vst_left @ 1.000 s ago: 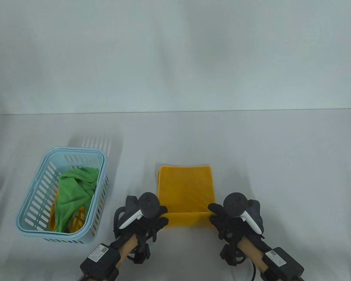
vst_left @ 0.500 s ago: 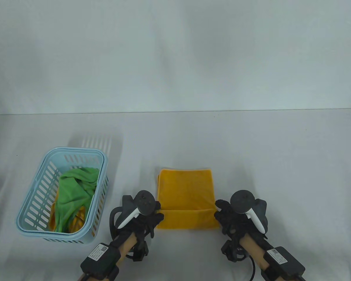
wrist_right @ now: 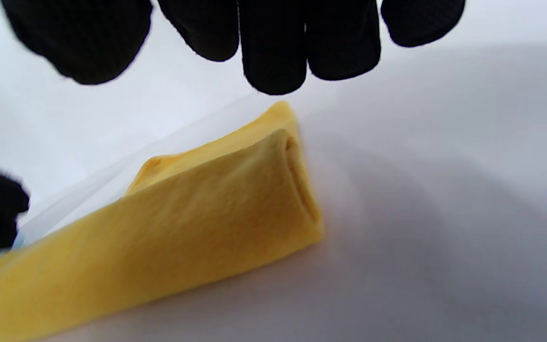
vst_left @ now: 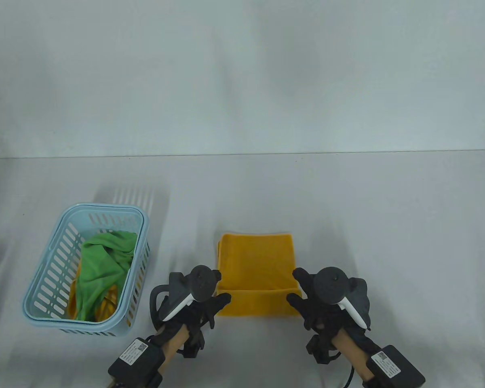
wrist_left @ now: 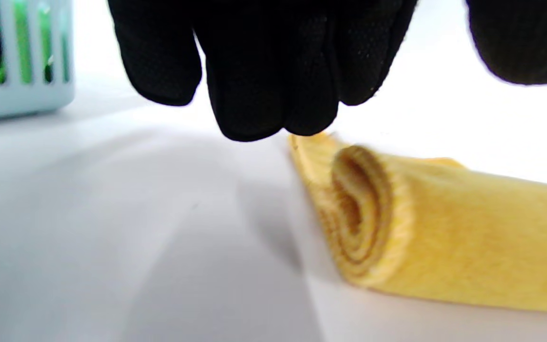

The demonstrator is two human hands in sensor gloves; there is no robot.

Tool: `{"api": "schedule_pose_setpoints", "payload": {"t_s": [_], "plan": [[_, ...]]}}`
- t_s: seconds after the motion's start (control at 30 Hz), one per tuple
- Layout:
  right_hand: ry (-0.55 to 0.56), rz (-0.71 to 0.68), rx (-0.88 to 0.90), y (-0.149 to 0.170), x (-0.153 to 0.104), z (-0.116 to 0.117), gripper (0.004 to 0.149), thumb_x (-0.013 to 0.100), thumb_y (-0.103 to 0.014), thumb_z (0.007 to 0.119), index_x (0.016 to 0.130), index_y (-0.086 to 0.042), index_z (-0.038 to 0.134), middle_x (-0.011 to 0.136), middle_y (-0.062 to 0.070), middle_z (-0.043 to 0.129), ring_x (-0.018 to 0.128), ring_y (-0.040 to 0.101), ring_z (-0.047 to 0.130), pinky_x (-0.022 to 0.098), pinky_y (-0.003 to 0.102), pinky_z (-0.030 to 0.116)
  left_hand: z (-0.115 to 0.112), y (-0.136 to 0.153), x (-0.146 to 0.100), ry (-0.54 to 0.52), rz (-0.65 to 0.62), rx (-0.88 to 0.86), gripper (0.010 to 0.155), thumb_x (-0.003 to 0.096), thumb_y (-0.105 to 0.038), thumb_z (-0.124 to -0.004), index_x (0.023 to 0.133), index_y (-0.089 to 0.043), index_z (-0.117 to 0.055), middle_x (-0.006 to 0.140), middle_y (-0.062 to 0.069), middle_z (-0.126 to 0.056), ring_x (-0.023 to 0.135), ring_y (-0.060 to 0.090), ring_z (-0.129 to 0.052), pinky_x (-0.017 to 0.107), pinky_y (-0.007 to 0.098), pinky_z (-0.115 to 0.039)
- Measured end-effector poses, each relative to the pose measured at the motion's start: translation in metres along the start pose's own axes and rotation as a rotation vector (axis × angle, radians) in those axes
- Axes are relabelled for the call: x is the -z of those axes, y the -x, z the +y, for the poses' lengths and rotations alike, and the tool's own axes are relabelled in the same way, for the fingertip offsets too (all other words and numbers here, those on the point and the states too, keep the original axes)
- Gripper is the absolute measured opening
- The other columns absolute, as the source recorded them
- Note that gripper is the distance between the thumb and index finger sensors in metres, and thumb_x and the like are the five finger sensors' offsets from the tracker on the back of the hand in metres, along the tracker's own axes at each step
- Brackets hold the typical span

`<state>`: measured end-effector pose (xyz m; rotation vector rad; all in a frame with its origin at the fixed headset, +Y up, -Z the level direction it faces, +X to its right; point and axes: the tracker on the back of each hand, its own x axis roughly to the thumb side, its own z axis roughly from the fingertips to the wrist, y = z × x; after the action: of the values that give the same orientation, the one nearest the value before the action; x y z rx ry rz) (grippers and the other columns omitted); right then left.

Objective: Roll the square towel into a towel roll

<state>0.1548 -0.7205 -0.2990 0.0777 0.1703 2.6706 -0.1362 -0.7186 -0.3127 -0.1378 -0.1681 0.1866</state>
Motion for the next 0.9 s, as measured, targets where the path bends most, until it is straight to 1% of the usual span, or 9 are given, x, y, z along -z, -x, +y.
{"api": "schedule_pose_setpoints", "payload": {"t_s": [0.07, 0.1, 0.2, 0.33, 0.53, 0.7, 0.77, 0.83, 0.9], "plan": [[-0.014, -0.042, -0.053, -0.007, -0.002, 0.004, 0.072, 0.028, -0.057, 0.079, 0.094, -0.035, 0.059, 0.095, -0.003, 0.073, 0.088, 0.03, 0.072, 0.065, 0.056, 0.061, 0.001, -0.008, -0.004, -0.011, -0.065, 0.035, 0.078, 0.031, -0.064, -0.077, 0.101, -0.034, -0.063, 0.1, -0.006, -0.078, 0.087, 0.023, -0.088, 0.069, 0.051, -0.071], [-0.034, -0.078, -0.094, -0.01, -0.002, 0.007, 0.072, 0.028, -0.057, 0.079, 0.094, -0.036, 0.058, 0.097, -0.004, 0.07, 0.09, 0.03, 0.069, 0.066, 0.056, 0.06, -0.001, -0.014, -0.005, 0.015, -0.127, 0.06, 0.078, 0.0314, -0.062, -0.077, 0.102, -0.036, -0.06, 0.102, -0.006, -0.073, 0.09, 0.023, -0.084, 0.07, 0.05, -0.069], [-0.104, -0.103, -0.229, -0.014, -0.001, 0.022, 0.071, 0.029, -0.055, 0.081, 0.094, -0.039, 0.057, 0.101, -0.007, 0.063, 0.095, 0.029, 0.063, 0.069, 0.056, 0.056, -0.015, -0.027, -0.007, 0.087, -0.223, 0.176, 0.077, 0.0316, -0.06, -0.078, 0.103, -0.038, -0.057, 0.105, -0.006, -0.066, 0.094, 0.023, -0.078, 0.072, 0.051, -0.066], [-0.146, -0.081, -0.287, -0.009, 0.003, 0.034, 0.072, 0.029, -0.054, 0.081, 0.095, -0.039, 0.056, 0.104, -0.008, 0.059, 0.098, 0.03, 0.06, 0.07, 0.056, 0.054, -0.033, -0.032, -0.002, 0.12, -0.22, 0.304, 0.078, 0.0322, -0.058, -0.077, 0.104, -0.038, -0.053, 0.108, -0.006, -0.06, 0.097, 0.024, -0.073, 0.073, 0.051, -0.064], [-0.167, -0.065, -0.321, -0.005, 0.007, 0.043, 0.075, 0.029, -0.054, 0.081, 0.096, -0.038, 0.051, 0.106, -0.01, 0.053, 0.099, 0.03, 0.058, 0.07, 0.057, 0.053, -0.041, -0.028, 0.002, 0.151, -0.195, 0.303, 0.081, 0.0337, -0.057, -0.077, 0.106, -0.037, -0.044, 0.111, -0.007, -0.05, 0.102, 0.022, -0.066, 0.076, 0.049, -0.061], [-0.164, -0.061, -0.385, -0.003, 0.009, 0.049, 0.076, 0.031, -0.051, 0.082, 0.096, -0.042, 0.045, 0.107, -0.012, 0.048, 0.099, 0.028, 0.058, 0.07, 0.055, 0.054, -0.047, -0.024, 0.006, 0.172, -0.167, 0.32, 0.081, 0.0362, -0.051, -0.078, 0.106, -0.039, -0.038, 0.112, -0.009, -0.044, 0.103, 0.019, -0.061, 0.077, 0.047, -0.06], [-0.151, -0.054, -0.385, -0.002, 0.009, 0.049, 0.072, 0.033, -0.047, 0.081, 0.096, -0.043, 0.046, 0.107, -0.013, 0.049, 0.098, 0.029, 0.059, 0.07, 0.055, 0.055, -0.048, -0.024, 0.007, 0.173, -0.161, 0.325, 0.078, 0.0383, -0.048, -0.076, 0.106, -0.04, -0.038, 0.112, -0.01, -0.043, 0.103, 0.018, -0.06, 0.078, 0.046, -0.06], [-0.135, -0.052, -0.368, -0.002, 0.009, 0.048, 0.064, 0.036, -0.044, 0.076, 0.095, -0.043, 0.049, 0.106, -0.014, 0.052, 0.097, 0.029, 0.061, 0.069, 0.055, 0.056, -0.047, -0.024, 0.006, 0.171, -0.156, 0.318, 0.074, 0.0408, -0.046, -0.073, 0.106, -0.039, -0.039, 0.112, -0.009, -0.044, 0.103, 0.019, -0.06, 0.078, 0.046, -0.06], [-0.128, -0.042, -0.338, -0.001, 0.01, 0.047, 0.06, 0.038, -0.042, 0.073, 0.094, -0.043, 0.052, 0.105, -0.014, 0.054, 0.097, 0.029, 0.062, 0.069, 0.055, 0.056, -0.047, -0.024, 0.006, 0.176, -0.154, 0.304, 0.071, 0.042, -0.045, -0.071, 0.106, -0.038, -0.041, 0.112, -0.008, -0.044, 0.103, 0.019, -0.06, 0.078, 0.046, -0.06]]}}
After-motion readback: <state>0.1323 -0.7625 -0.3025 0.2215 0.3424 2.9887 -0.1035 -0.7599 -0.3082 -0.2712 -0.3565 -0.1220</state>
